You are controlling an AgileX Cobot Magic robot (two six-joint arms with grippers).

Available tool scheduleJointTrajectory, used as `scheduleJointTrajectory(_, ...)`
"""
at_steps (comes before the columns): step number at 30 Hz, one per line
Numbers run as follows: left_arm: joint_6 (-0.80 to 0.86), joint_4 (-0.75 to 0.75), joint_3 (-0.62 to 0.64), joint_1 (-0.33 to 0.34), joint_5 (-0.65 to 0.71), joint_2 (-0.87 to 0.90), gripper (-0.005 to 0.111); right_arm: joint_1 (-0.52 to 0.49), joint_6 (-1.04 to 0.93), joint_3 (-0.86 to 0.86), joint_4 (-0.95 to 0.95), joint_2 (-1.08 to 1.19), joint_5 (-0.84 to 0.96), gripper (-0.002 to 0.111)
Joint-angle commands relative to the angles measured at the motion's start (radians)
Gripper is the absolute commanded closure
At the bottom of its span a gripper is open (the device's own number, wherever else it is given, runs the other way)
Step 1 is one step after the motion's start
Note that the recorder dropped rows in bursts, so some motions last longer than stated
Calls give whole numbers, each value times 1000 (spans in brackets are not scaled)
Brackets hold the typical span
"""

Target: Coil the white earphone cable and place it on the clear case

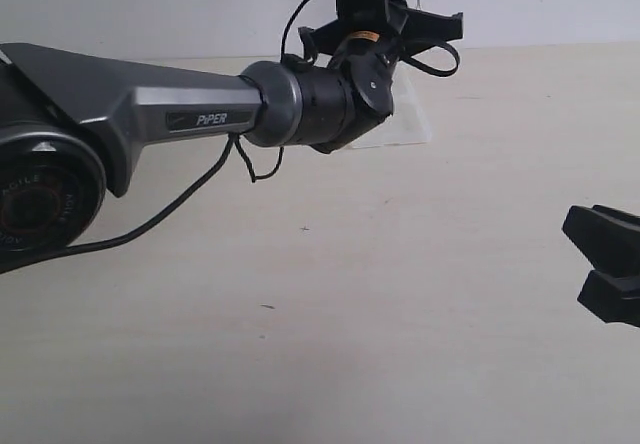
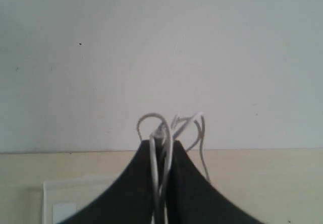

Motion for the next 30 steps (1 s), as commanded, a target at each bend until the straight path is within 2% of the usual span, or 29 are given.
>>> scheduleJointTrajectory(1, -7, -12, -5, -5, -33, 6, 107, -3, 7, 4, -5, -7, 2, 87)
scheduleJointTrajectory(10, -32, -19, -54, -11, -41, 68, 107, -3, 16, 4, -11, -7, 3, 87)
scheduleJointTrajectory(23, 0, -102, -146, -29, -152, 166, 107, -3, 40, 4, -13, -7, 16, 87)
scheduleJointTrajectory(30, 0, -124, -152, -32, -157, 168, 107, -3, 42, 4, -13, -7, 23, 87)
